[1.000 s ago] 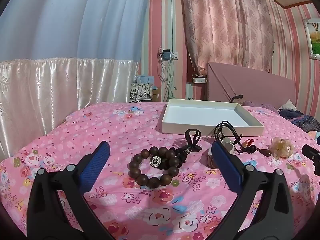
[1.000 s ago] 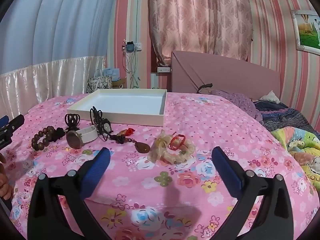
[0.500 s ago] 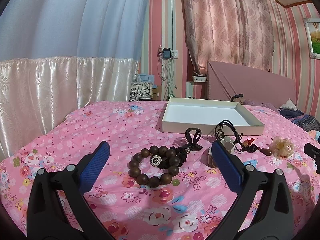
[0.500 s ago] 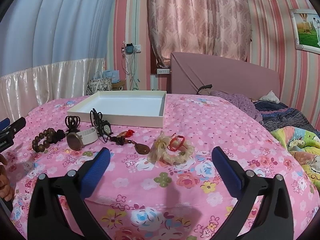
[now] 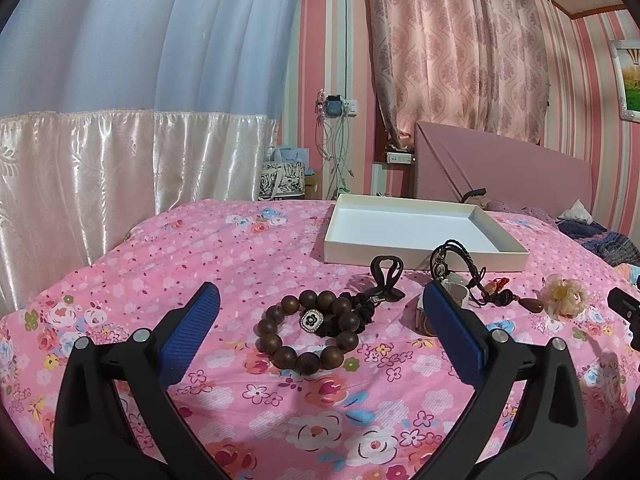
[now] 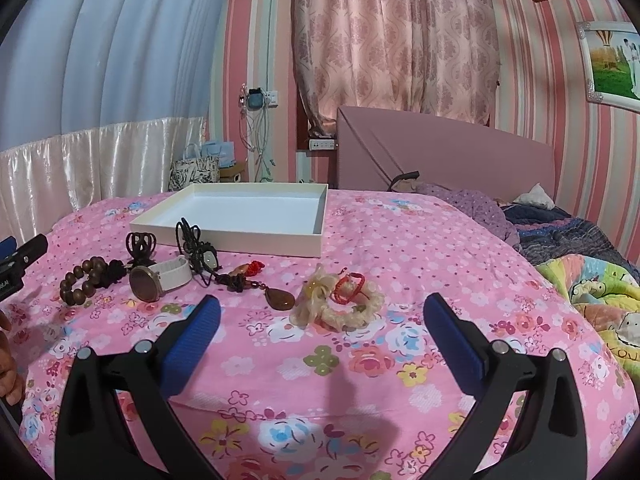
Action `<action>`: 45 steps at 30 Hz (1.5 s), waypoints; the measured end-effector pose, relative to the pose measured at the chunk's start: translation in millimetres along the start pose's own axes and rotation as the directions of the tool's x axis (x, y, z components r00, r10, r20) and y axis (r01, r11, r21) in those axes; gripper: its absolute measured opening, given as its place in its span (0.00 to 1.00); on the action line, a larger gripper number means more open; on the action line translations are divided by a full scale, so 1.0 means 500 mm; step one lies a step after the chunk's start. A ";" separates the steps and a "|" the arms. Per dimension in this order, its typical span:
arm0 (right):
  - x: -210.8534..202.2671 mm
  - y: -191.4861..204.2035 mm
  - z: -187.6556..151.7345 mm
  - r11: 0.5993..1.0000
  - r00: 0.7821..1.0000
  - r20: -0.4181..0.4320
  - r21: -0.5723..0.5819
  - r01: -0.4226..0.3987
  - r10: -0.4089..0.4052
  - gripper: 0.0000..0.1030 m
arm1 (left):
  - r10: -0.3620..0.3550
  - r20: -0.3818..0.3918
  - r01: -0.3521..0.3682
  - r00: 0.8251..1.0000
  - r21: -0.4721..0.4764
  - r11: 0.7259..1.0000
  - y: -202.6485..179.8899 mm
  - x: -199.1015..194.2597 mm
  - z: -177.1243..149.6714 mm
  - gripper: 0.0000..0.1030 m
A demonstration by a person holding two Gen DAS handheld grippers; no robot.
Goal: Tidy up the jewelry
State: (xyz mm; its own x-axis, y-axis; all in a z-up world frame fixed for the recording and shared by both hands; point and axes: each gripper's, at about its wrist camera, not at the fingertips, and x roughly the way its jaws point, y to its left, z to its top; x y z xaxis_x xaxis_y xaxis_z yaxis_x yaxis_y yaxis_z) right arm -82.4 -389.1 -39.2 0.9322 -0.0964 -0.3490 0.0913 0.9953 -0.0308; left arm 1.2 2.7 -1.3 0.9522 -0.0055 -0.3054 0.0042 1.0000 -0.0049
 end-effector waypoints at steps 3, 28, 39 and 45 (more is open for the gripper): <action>0.002 -0.001 0.000 1.000 1.000 -0.011 0.003 -0.002 0.002 0.98 | 0.000 0.000 0.000 1.000 -0.001 1.000 0.000 -0.001 0.001 0.97; 0.009 0.006 -0.003 0.999 0.999 -0.007 0.002 0.032 -0.032 0.98 | 0.001 -0.006 -0.001 1.000 -0.016 1.000 0.004 0.001 0.000 0.97; 0.008 0.006 -0.006 1.000 1.000 -0.013 -0.001 0.013 -0.013 0.98 | 0.001 -0.018 -0.002 1.000 -0.010 1.000 -0.001 0.008 0.001 0.97; 0.008 0.008 -0.006 1.000 1.000 -0.014 0.002 0.018 -0.018 0.98 | 0.002 -0.020 -0.002 1.000 0.000 1.000 -0.003 0.007 0.001 0.97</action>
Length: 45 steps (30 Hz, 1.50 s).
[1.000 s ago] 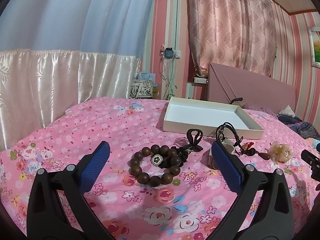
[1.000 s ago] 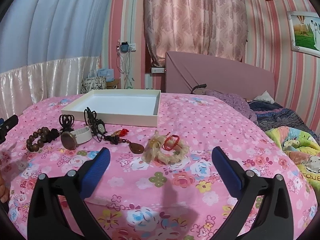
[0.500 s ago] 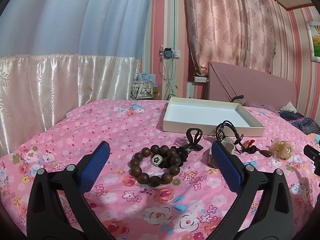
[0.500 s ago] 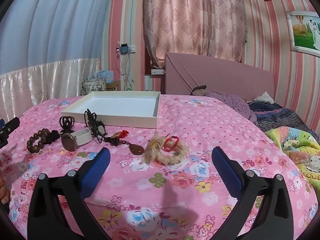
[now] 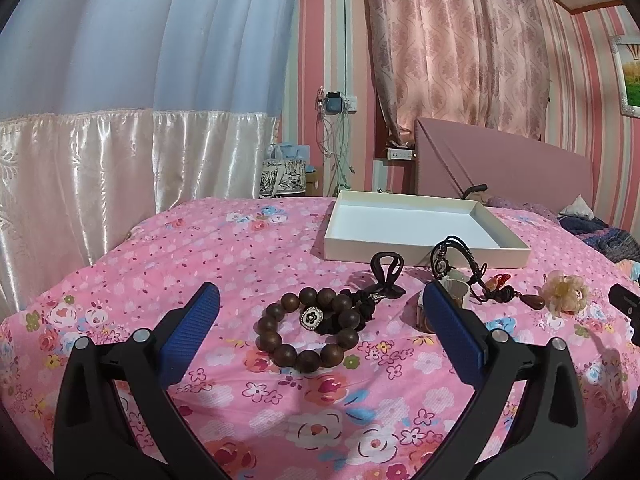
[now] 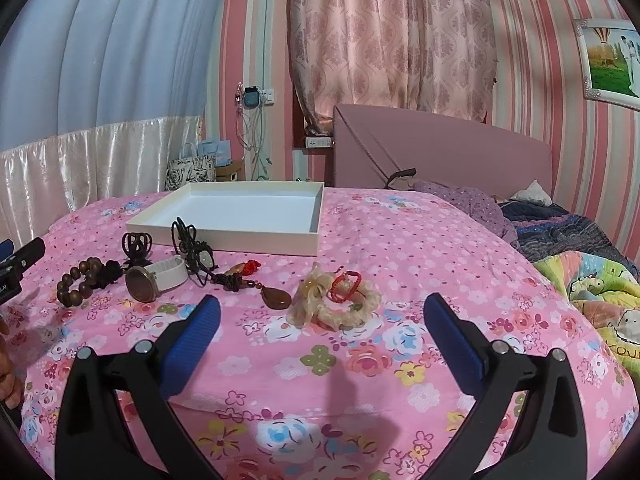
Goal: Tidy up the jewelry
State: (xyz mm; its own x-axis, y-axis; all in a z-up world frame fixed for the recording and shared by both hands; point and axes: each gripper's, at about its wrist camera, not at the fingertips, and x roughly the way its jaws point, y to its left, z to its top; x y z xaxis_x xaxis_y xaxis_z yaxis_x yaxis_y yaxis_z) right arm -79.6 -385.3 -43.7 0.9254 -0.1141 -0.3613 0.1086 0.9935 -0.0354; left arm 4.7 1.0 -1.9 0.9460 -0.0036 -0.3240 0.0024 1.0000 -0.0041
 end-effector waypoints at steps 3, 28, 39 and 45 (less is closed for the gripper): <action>0.005 -0.001 0.001 1.000 1.000 -0.015 -0.002 -0.003 0.003 0.98 | -0.002 -0.013 0.002 1.000 -0.011 1.000 0.005 0.004 0.001 0.97; 0.154 0.031 0.220 0.962 0.961 -0.076 0.092 -0.259 0.266 0.75 | 0.022 -0.117 -0.015 0.993 0.058 0.998 -0.004 0.154 0.207 0.97; 0.294 0.192 0.124 0.945 0.922 -0.224 -0.008 -0.327 0.317 0.50 | 0.016 -0.255 -0.008 0.967 0.036 0.999 -0.009 0.297 0.125 0.95; 0.294 0.198 0.107 0.931 0.907 -0.223 0.006 -0.364 0.356 0.50 | -0.076 -0.231 0.086 0.970 0.034 0.996 -0.010 0.288 0.117 0.94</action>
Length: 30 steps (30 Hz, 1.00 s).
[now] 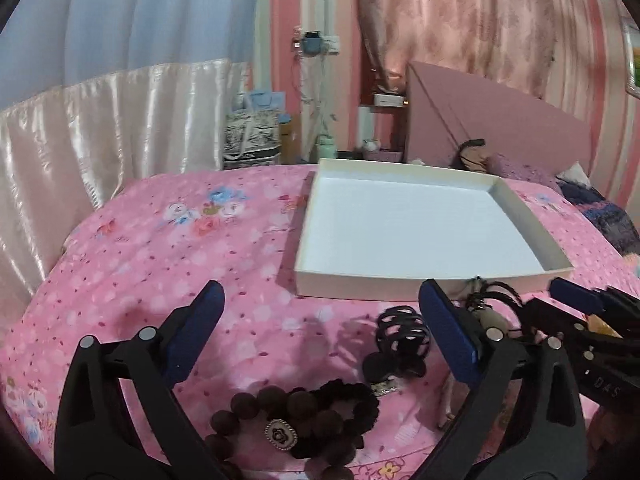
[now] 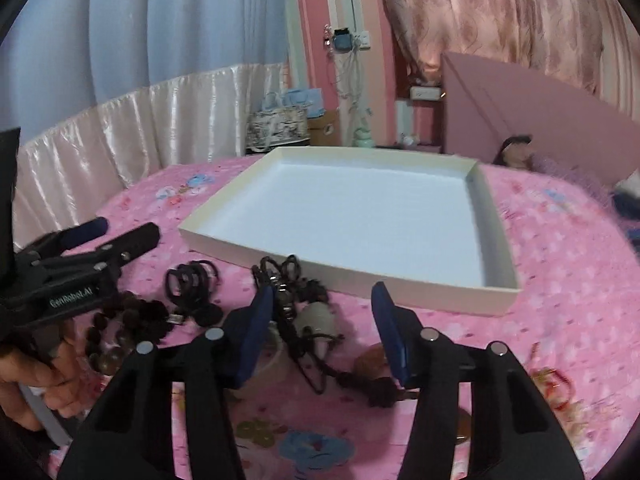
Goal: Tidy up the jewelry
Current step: 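Grasp the black claw clip with left tool while right grasps braided bracelet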
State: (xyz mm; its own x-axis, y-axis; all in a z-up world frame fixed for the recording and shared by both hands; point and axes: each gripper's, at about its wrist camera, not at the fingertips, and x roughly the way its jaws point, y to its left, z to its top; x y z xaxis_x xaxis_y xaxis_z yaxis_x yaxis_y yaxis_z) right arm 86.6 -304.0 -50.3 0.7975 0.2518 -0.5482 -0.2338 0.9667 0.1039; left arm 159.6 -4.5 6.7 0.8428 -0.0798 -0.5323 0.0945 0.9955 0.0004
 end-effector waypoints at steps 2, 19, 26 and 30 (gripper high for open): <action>0.005 0.002 -0.002 1.000 1.000 -0.009 -0.014 -0.012 0.012 0.49 | -0.013 -0.006 0.013 1.000 0.008 1.000 -0.002 0.002 -0.004 0.94; 0.007 -0.032 0.014 0.999 1.000 0.001 0.043 0.029 -0.029 0.08 | -0.049 -0.134 0.057 0.990 0.063 0.996 -0.063 0.062 -0.030 0.87; -0.014 -0.038 0.037 0.998 0.999 0.049 0.058 0.001 -0.004 0.07 | -0.123 -0.211 0.134 0.970 0.038 0.990 -0.076 0.101 -0.035 0.34; -0.049 -0.033 0.063 0.999 0.995 0.097 0.047 -0.021 0.016 0.04 | -0.143 -0.158 0.148 0.977 0.019 0.989 -0.071 0.079 -0.017 0.35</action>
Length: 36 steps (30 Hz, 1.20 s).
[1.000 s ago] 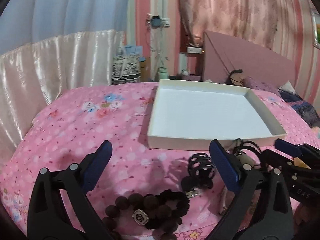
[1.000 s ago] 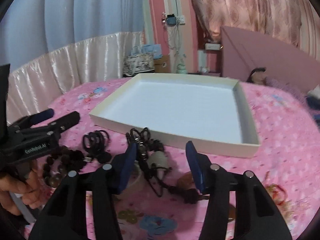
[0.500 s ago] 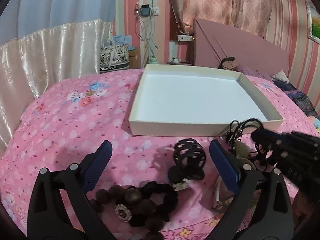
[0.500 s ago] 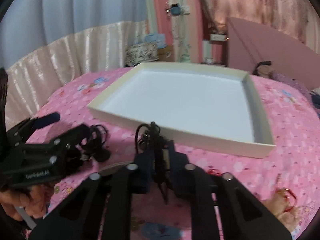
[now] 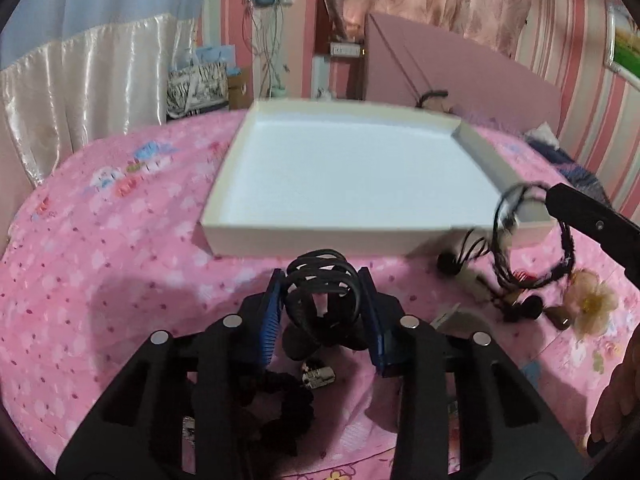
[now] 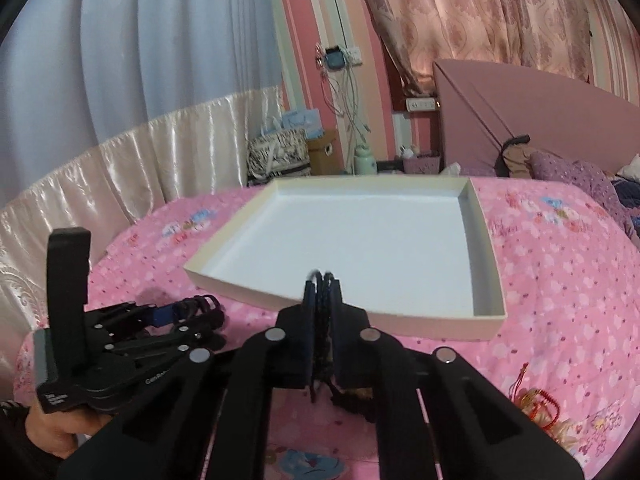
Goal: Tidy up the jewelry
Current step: 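Grasp the black claw clip with left tool while right grasps braided bracelet, then release the claw clip in the tray while right tool releases the bracelet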
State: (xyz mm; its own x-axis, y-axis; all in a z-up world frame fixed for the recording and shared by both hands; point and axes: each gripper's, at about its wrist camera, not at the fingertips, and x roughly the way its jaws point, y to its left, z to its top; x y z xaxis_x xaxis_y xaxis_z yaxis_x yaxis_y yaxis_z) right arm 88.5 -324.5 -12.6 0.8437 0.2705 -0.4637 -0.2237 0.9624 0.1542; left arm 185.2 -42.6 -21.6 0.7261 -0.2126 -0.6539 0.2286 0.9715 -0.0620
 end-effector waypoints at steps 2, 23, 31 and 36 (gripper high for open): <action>-0.027 0.007 0.023 1.000 0.999 0.035 -0.007 -0.013 0.013 0.04 | -0.004 0.032 0.004 0.999 -0.013 1.000 0.004 -0.028 0.017 0.35; 0.070 -0.132 -0.046 0.985 0.960 -0.251 0.078 0.151 -0.127 0.47 | 0.017 0.110 -0.011 0.994 -0.056 0.998 0.009 -0.066 0.070 0.35; 0.117 -0.139 -0.068 0.988 0.942 -0.326 0.095 0.121 -0.084 0.12 | 0.026 0.084 -0.019 0.996 -0.079 0.997 0.035 -0.048 0.057 0.35; 0.056 -0.124 -0.034 0.994 0.977 -0.213 0.093 0.056 -0.036 0.08 | 0.032 0.098 -0.025 0.995 -0.064 0.998 0.030 -0.054 0.053 0.35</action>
State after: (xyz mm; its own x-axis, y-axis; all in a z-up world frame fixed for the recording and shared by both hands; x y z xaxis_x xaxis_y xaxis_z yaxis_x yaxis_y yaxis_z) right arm 117.4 -376.0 -50.0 0.7281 0.2355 -0.6437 -0.1292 0.9694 0.2085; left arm 186.3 -25.0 15.1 0.7930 -0.1910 -0.5785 0.1679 0.9813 -0.0939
